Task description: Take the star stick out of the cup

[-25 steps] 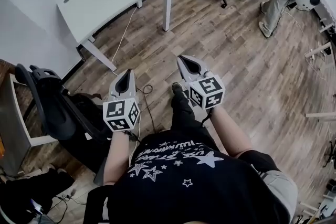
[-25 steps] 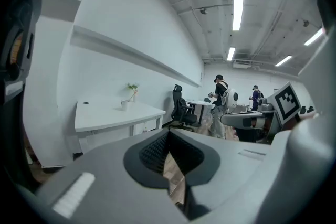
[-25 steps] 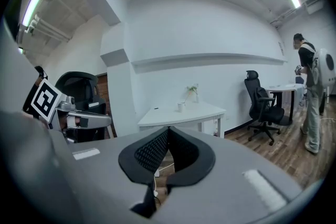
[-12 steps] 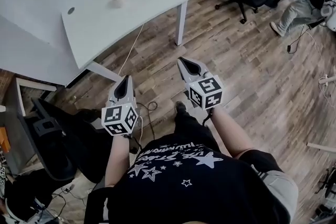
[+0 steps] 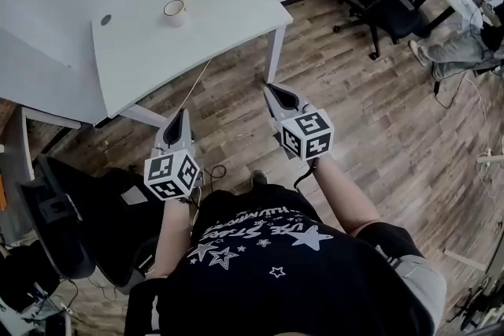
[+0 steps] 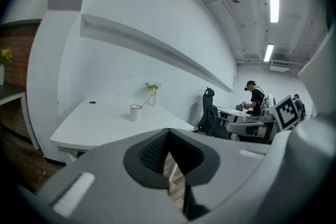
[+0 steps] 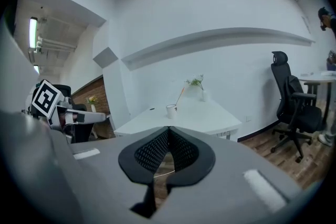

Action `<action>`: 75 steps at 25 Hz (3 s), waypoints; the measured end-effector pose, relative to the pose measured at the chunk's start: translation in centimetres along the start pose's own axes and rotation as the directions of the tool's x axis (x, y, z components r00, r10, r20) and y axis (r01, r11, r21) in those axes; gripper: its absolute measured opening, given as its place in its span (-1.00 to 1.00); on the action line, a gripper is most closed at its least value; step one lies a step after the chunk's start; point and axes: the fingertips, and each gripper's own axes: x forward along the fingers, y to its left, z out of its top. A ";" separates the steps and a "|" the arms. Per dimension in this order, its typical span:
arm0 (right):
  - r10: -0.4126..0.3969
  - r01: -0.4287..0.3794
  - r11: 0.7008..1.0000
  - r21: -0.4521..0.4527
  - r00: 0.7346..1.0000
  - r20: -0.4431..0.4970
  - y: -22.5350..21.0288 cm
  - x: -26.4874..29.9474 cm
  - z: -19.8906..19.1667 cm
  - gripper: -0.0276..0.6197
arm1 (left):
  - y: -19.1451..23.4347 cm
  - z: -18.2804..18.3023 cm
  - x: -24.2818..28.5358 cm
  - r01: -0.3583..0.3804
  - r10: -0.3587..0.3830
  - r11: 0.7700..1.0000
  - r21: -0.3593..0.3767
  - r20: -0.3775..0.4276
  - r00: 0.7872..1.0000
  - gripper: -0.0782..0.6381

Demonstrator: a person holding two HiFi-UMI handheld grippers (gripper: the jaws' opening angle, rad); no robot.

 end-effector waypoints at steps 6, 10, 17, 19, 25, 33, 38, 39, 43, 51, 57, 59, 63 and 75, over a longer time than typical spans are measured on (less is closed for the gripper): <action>0.064 -0.064 0.998 0.004 0.998 -0.015 0.3 3.7 1.1 -0.86 | 2.6 1.4 0.2 -0.084 0.085 0.996 -0.020 0.015 0.996 -0.77; 0.078 -0.077 0.997 0.010 0.997 -0.029 0.8 6.3 1.1 -0.86 | 4.8 1.8 1.5 -0.109 0.109 0.993 -0.037 0.017 0.994 -0.77; 0.050 -0.051 0.998 -0.022 0.998 -0.049 -0.8 9.8 2.2 -0.86 | 7.3 2.7 5.9 -0.099 0.100 0.995 -0.034 0.021 0.995 -0.77; 0.042 -0.043 0.999 -0.024 0.998 -0.048 -1.3 11.1 3.0 -0.86 | 7.8 3.5 7.5 -0.088 0.089 0.996 -0.024 0.022 0.996 -0.77; 0.025 -0.024 1.000 0.006 0.999 -0.046 -2.7 17.0 5.1 -0.86 | 10.9 5.4 12.4 -0.069 0.069 0.997 -0.034 0.016 0.997 -0.77; -0.034 0.037 0.997 0.060 0.998 -0.054 -5.1 25.8 8.4 -0.86 | 15.6 8.2 18.8 -0.032 0.032 0.999 -0.007 -0.024 0.999 -0.77; -0.038 0.045 0.995 0.090 0.996 -0.080 -5.6 30.7 9.4 -0.84 | 18.4 9.4 22.4 -0.018 0.017 1.000 -0.021 -0.039 0.999 -0.77; -0.031 0.039 0.995 0.096 0.996 -0.088 -5.4 31.6 9.4 -0.82 | 18.9 9.6 22.9 -0.018 0.017 1.000 -0.025 -0.041 0.999 -0.77; -0.006 0.018 0.992 0.123 0.995 -0.103 -5.0 35.4 9.7 -0.71 | 21.3 10.3 25.0 -0.023 0.022 0.999 -0.034 -0.041 0.999 -0.77; 0.021 -0.002 0.984 0.176 0.994 -0.107 -4.7 41.7 10.8 -0.49 | 25.6 11.6 28.1 -0.032 0.030 0.998 -0.055 -0.041 0.999 -0.77; 0.027 -0.005 0.976 0.216 0.995 -0.098 -4.9 44.2 11.0 -0.49 | 27.2 11.5 29.8 -0.033 0.030 0.998 -0.061 -0.055 0.998 -0.77; 0.036 -0.014 0.975 0.220 0.995 -0.097 -4.8 44.5 11.1 -0.50 | 27.3 11.4 30.1 -0.030 0.026 0.997 -0.065 -0.057 0.998 -0.77; 0.053 -0.031 0.976 0.216 0.994 -0.097 -4.6 44.9 11.1 -0.55 | 27.3 11.4 30.6 -0.026 0.022 0.998 -0.064 -0.063 0.998 -0.77; 0.088 -0.080 0.980 0.180 0.995 -0.036 -3.9 42.9 12.9 -0.82 | 25.7 11.6 29.1 -0.036 0.033 0.998 -0.051 -0.055 0.998 -0.77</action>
